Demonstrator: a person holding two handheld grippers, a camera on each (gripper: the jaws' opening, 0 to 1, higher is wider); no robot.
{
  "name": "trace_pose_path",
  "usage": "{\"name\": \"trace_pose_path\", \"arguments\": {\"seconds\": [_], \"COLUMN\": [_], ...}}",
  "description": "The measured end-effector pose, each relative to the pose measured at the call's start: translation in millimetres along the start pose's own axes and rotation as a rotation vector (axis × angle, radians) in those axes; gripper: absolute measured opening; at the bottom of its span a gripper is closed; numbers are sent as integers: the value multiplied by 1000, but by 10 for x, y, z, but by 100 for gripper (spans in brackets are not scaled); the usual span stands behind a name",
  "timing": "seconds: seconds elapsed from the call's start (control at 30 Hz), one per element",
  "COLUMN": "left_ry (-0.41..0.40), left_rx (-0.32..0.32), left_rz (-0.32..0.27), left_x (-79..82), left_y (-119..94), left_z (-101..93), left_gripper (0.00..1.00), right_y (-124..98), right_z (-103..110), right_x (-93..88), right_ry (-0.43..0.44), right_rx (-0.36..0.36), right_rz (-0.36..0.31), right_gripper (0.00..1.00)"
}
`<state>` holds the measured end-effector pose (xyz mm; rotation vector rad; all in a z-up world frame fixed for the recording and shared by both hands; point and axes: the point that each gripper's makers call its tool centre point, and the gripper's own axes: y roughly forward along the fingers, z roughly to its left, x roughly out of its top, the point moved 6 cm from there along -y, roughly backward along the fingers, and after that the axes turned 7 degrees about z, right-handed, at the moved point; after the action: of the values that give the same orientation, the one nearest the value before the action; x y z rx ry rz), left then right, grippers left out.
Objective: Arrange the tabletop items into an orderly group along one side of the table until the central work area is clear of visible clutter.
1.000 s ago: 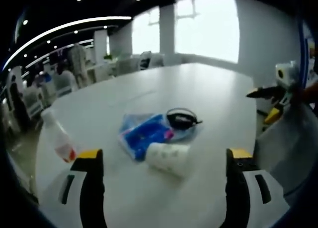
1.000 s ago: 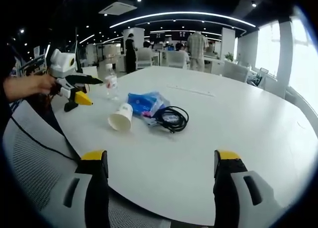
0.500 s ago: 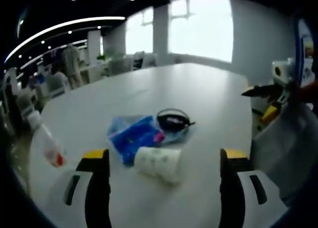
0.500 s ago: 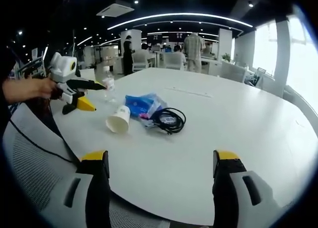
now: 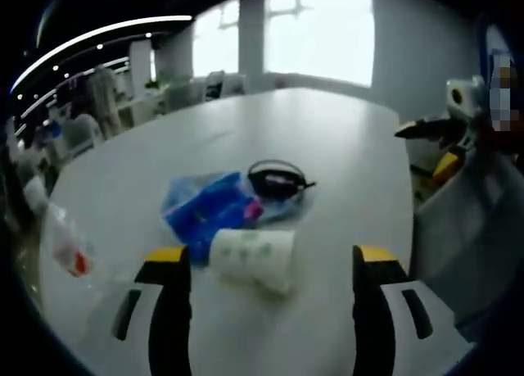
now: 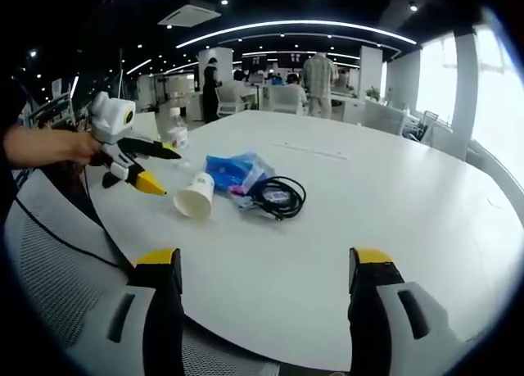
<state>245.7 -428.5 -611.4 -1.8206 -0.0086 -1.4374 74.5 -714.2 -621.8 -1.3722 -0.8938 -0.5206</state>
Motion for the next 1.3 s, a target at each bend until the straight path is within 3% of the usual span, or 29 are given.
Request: {"name": "trace_pose_path", "arguments": {"seconds": [0.17, 0.3, 0.43, 0.57, 0.97, 1.03, 1.3], "left_ry": [62, 57, 101, 127, 142, 203, 241], "left_rx": [-17, -54, -100, -129, -200, -198, -171], "left_rz": [-9, -19, 35, 88, 185, 196, 205], "left_x": [14, 43, -27, -113, -166, -185, -199], "left_y": [153, 253, 422, 558, 906, 952, 994], "left_z": [-144, -219, -301, -265, -124, -192, -194], "left_gripper": [75, 75, 74, 74, 67, 66, 56], "right_y": [-15, -19, -20, -19, -16, -13, -11], "right_z": [-24, -41, -70, -73, -69, -72, -76], "right_x": [4, 4, 3, -3, -24, -28, -35], "right_ry": [11, 16, 27, 24, 24, 29, 31], "right_rx": [-12, -19, -29, -30, -28, -29, -29], "right_rz": [-7, -12, -16, -11, 6, 10, 13], "right_gripper": [83, 82, 82, 82, 80, 80, 79]}}
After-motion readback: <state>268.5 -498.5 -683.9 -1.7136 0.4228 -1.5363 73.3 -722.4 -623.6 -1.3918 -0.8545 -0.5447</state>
